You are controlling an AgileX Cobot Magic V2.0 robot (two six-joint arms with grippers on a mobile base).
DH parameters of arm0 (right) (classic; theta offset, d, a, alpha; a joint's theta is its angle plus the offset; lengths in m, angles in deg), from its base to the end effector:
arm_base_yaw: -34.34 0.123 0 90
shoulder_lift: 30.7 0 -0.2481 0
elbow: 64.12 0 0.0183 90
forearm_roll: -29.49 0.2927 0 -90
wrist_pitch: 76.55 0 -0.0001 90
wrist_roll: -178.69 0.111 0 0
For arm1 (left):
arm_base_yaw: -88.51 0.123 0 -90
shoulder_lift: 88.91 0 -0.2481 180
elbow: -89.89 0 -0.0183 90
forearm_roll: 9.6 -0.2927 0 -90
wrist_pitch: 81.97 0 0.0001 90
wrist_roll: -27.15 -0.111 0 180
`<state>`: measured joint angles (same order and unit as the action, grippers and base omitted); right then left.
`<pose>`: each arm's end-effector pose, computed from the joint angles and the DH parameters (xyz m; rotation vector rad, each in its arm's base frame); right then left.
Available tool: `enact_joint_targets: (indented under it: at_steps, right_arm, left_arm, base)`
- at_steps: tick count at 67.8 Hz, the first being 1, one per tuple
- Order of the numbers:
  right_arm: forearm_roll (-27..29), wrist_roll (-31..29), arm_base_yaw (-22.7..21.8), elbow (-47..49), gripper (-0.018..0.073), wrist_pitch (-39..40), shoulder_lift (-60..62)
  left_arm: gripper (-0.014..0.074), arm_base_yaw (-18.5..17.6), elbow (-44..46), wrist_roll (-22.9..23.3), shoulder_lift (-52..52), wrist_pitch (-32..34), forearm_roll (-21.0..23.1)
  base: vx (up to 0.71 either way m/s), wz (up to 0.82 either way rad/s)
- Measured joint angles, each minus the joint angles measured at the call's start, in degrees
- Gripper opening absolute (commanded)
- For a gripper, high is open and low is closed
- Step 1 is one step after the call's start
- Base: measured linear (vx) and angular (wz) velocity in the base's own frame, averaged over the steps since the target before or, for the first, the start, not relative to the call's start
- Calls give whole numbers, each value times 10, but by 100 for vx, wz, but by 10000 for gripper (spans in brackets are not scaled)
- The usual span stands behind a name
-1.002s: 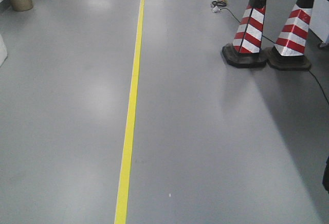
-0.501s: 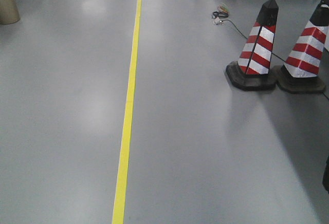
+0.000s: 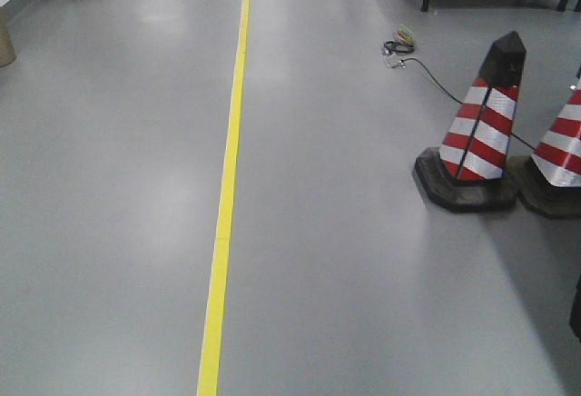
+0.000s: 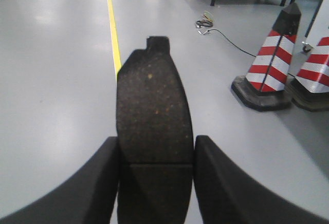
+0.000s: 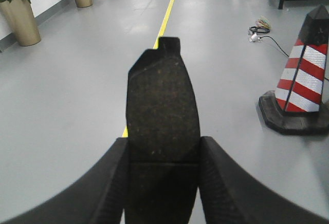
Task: Move and align brake pads A on conveyor
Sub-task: 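Drive forward along the yellow floor line past the striped cones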
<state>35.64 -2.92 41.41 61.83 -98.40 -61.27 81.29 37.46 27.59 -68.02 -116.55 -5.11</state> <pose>0.1805 0.0269 0.2635 -0.0759 1.8580 0.1724 0.1471 -0.0236 0.2790 0.0812 1.8836 -0.1777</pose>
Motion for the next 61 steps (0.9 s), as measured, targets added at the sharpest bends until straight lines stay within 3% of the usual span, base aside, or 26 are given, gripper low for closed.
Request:
enact_joint_targets:
  at_steps: [61]
  right_arm:
    - [0,0,0,0,-4,0,0]
  left_arm:
    - [-6,0,0,0,0,0,0]
  base:
    - [62,-5]
